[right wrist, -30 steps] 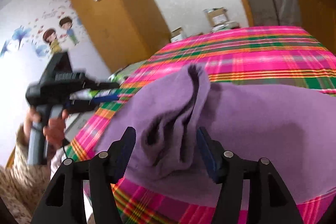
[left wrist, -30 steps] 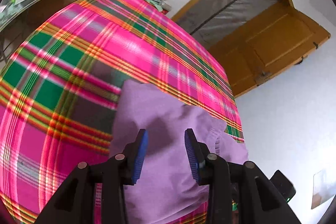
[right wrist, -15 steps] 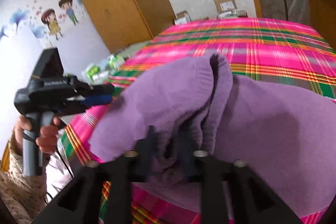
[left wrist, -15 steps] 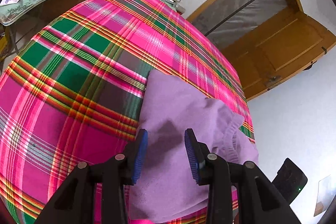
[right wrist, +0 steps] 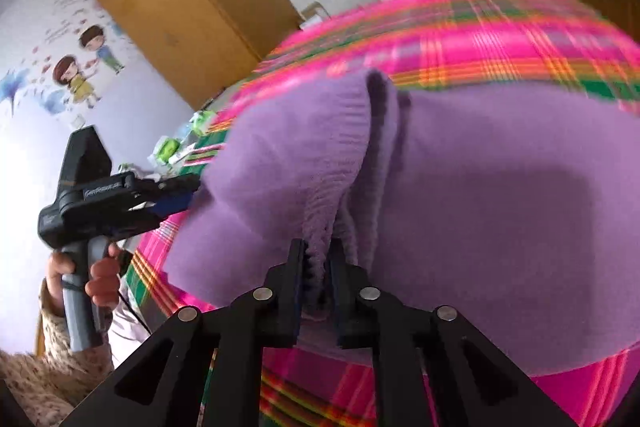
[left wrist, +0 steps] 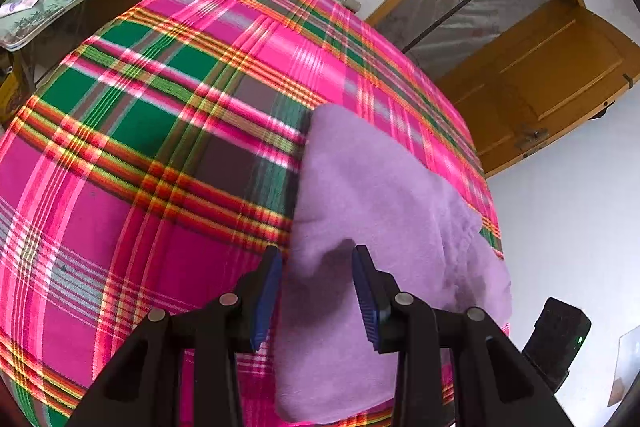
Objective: Fold clothes
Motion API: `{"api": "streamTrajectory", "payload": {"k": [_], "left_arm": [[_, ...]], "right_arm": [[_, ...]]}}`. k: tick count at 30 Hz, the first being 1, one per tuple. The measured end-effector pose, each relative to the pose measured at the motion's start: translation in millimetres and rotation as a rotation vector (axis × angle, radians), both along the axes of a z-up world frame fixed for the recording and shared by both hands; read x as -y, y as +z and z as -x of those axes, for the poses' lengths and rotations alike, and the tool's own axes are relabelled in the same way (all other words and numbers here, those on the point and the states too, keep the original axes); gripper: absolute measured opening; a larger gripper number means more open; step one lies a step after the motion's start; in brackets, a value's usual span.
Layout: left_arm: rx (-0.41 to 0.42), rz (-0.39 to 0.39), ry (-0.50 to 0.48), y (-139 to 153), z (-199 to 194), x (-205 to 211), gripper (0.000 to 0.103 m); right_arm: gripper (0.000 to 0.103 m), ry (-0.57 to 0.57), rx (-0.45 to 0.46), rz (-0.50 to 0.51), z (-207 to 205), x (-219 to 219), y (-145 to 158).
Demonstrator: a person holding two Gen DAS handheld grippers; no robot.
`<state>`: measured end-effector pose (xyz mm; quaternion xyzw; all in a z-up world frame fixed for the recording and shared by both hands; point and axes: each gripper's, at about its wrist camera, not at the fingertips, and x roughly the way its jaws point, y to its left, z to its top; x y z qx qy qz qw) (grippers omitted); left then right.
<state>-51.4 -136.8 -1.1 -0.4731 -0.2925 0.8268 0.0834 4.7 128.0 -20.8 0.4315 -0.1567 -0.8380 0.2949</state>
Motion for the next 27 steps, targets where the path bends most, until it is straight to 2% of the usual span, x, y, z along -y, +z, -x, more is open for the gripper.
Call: {"api": "streamTrajectory", "payload": {"k": [2,4,6,11,13,14,15,17,21,24,27], "left_arm": [[-0.001,0.001,-0.004,-0.3,-3.0,0.2,0.037],[-0.007,0.009,-0.011,0.0,-5.0,-0.8,0.037],[-0.009,0.019,-0.022,-0.1,-6.5,-2.8,0.037],[0.003,0.033,-0.057,-4.3,-11.9,-9.7,0.037],[0.008,0.039,-0.065,-5.1,-13.0,-11.2,0.037],[0.01,0.04,-0.066,-5.4,-12.9,-11.5,0.037],[0.012,0.04,-0.068,-5.8,-12.9,-11.7,0.037],[0.012,0.037,-0.067,-5.8,-12.8,-11.1,0.037],[0.017,0.026,-0.067,-6.5,-12.8,-7.5,0.037],[0.021,0.021,-0.062,-8.0,-14.6,-4.6,0.037],[0.025,0.021,-0.062,-8.8,-16.5,-4.2,0.037]], "right_arm": [[0.024,-0.006,-0.022,0.023,2.4,-4.8,5.8],[0.053,-0.032,-0.061,0.03,5.6,-10.1,12.3],[0.057,-0.05,-0.068,0.04,12.0,-14.3,14.1],[0.057,-0.036,0.036,0.063,35.3,-11.5,-4.9],[0.054,-0.022,0.043,0.078,36.4,-6.8,-8.2],[0.047,-0.009,0.042,0.081,35.8,-4.3,-7.8],[0.023,0.006,0.04,0.086,34.8,-2.5,-5.6],[0.017,0.036,0.037,0.101,32.9,0.7,-0.3],[0.016,0.027,0.037,0.188,23.9,-13.7,12.4],[0.017,0.003,0.053,0.137,19.6,-16.5,5.3],[0.021,-0.032,0.059,0.021,19.9,-7.3,-5.8]]}}
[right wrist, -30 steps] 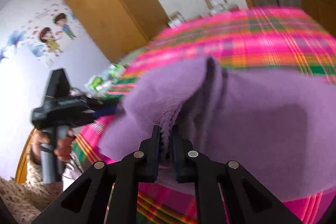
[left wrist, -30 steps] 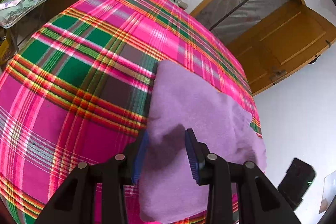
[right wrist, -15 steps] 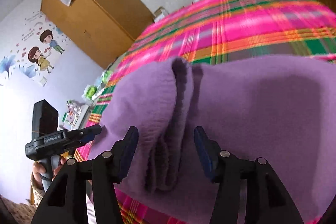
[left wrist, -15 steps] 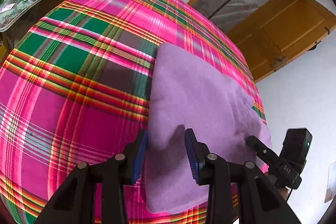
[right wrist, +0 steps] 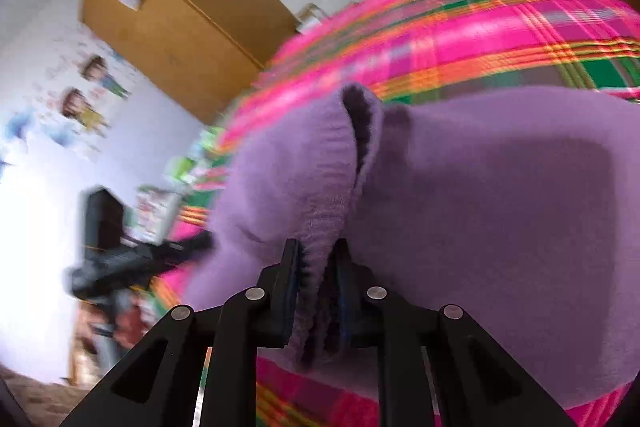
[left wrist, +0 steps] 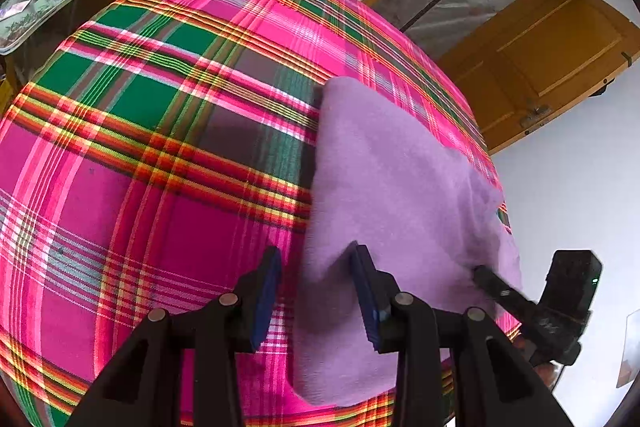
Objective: Fold clothes
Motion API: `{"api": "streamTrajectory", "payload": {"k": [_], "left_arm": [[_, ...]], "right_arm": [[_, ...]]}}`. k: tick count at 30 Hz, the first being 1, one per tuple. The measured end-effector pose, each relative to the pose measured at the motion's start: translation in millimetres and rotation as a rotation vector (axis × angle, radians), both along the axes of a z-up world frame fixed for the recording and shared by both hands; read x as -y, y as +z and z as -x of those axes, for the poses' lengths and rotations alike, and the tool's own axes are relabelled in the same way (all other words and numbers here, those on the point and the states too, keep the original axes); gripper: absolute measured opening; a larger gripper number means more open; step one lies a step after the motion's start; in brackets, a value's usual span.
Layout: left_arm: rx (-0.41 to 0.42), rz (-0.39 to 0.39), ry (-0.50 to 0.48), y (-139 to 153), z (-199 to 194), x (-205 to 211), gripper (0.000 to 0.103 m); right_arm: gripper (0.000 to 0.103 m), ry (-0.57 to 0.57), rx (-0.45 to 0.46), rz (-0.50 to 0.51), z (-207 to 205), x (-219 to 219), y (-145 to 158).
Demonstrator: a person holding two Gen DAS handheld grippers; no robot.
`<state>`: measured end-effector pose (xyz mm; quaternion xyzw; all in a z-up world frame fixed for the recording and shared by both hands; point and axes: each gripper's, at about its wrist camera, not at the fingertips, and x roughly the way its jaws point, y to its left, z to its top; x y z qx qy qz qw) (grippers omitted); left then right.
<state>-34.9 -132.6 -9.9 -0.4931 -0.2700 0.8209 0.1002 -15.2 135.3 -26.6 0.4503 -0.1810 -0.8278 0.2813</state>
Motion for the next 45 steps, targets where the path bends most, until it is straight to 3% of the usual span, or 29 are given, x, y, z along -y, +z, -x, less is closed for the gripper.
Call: {"api": "streamTrajectory", "payload": {"k": [2,4,7,10,14,17,20,24,32,33,36,41,45], "left_arm": [[0.0,0.002,-0.002,0.8,-2.6,0.6,0.037],[-0.002,0.001,-0.002,2.0,-5.4,1.9,0.037],[-0.009,-0.005,0.006,3.6,-10.6,6.2,0.037],[-0.01,-0.013,0.006,2.7,-15.2,8.2,0.037],[-0.009,-0.018,-0.012,1.9,-20.7,9.3,0.037],[-0.004,-0.019,-0.035,1.7,-27.8,10.6,0.037],[-0.002,-0.017,-0.046,1.6,-31.0,12.2,0.037],[-0.005,-0.025,-0.07,1.5,-36.9,11.2,0.037],[0.012,-0.109,-0.132,-2.8,-32.8,11.8,0.037],[0.018,-0.126,-0.143,-3.4,-30.3,11.4,0.037],[0.031,-0.166,-0.152,-4.9,-21.0,12.9,0.037],[0.032,-0.251,-0.16,-2.6,-18.8,20.0,0.037],[0.029,-0.278,-0.181,0.4,-18.1,18.5,0.037]], "right_arm": [[0.022,-0.006,-0.034,-0.052,-3.5,5.6,2.3],[0.032,-0.011,-0.084,-0.113,-8.8,9.9,9.4],[0.032,-0.034,-0.173,-0.192,-20.3,12.2,24.3],[0.033,-0.02,-0.265,-0.176,-31.7,11.8,36.4],[0.032,0.068,-0.252,-0.257,-39.0,30.2,22.4],[0.033,0.063,-0.258,-0.357,-42.9,33.9,16.0],[0.033,0.063,-0.301,-0.372,-48.0,39.3,28.0],[0.033,0.136,-0.423,-0.363,-63.2,61.7,51.3],[0.034,0.409,-0.448,-0.383,-73.0,137.3,28.9],[0.037,0.429,-0.455,-0.376,-73.5,143.4,26.9],[0.061,0.478,-0.489,-0.375,-75.4,164.4,21.0],[0.067,0.53,-0.538,-0.456,-81.4,189.5,8.6],[0.069,0.495,-0.557,-0.522,-76.6,205.6,0.7]]}}
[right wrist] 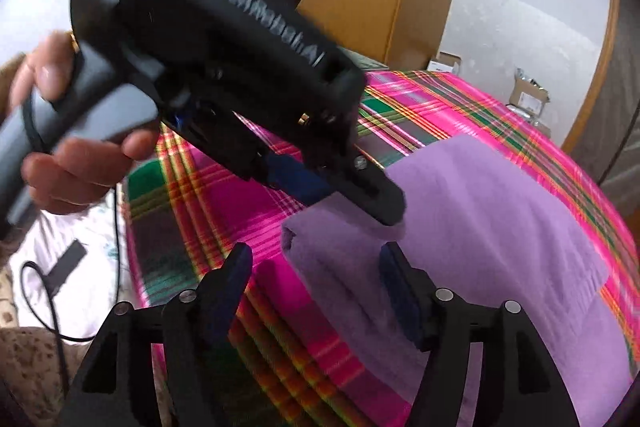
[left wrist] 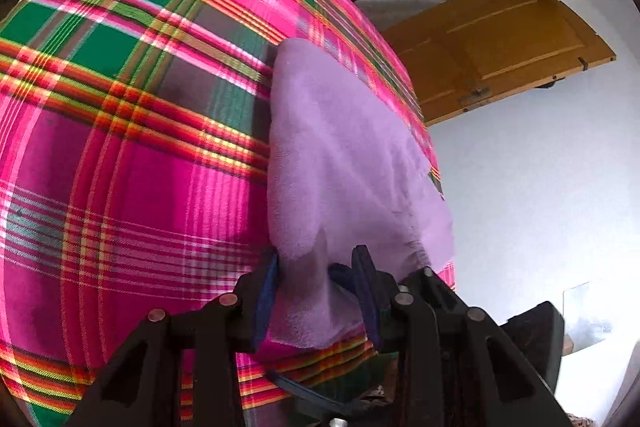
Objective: Fold clothes
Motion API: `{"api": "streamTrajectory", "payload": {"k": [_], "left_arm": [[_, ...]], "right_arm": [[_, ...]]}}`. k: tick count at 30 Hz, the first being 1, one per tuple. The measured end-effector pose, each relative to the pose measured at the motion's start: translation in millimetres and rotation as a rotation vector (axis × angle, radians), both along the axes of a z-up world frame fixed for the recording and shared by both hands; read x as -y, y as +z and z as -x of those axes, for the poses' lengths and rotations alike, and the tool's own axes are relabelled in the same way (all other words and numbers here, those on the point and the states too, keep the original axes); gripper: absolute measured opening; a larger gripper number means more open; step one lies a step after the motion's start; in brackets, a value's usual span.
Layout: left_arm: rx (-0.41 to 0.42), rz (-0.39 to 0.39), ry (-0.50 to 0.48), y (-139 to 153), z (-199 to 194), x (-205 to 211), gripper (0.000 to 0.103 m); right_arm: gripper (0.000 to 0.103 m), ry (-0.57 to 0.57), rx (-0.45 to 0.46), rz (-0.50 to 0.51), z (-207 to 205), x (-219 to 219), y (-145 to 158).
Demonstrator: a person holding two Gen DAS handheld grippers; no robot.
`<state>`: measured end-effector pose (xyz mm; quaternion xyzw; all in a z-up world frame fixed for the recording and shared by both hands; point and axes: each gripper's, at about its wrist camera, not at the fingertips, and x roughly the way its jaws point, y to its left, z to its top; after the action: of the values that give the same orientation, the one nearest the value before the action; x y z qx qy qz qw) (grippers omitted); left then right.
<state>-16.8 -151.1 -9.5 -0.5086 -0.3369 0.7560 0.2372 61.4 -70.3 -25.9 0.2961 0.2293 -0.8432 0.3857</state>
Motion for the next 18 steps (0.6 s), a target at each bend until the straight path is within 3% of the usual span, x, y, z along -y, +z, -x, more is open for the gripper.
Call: {"api": "streamTrajectory", "payload": {"k": [8,13,18], "left_arm": [[0.002,-0.012,-0.015,1.1,10.8,1.3,0.037],[-0.009,0.007,0.032,2.1,18.4,9.5,0.039],[0.019,0.02,0.05,-4.5,44.8,10.3,0.047]], "right_arm": [[0.067,-0.127,-0.029,-0.066,20.2,14.4,-6.9],[0.031,-0.174,-0.033,-0.083,30.7,12.3,-8.3],[0.019,-0.176,-0.03,-0.058,35.8,6.8,-3.3]]}}
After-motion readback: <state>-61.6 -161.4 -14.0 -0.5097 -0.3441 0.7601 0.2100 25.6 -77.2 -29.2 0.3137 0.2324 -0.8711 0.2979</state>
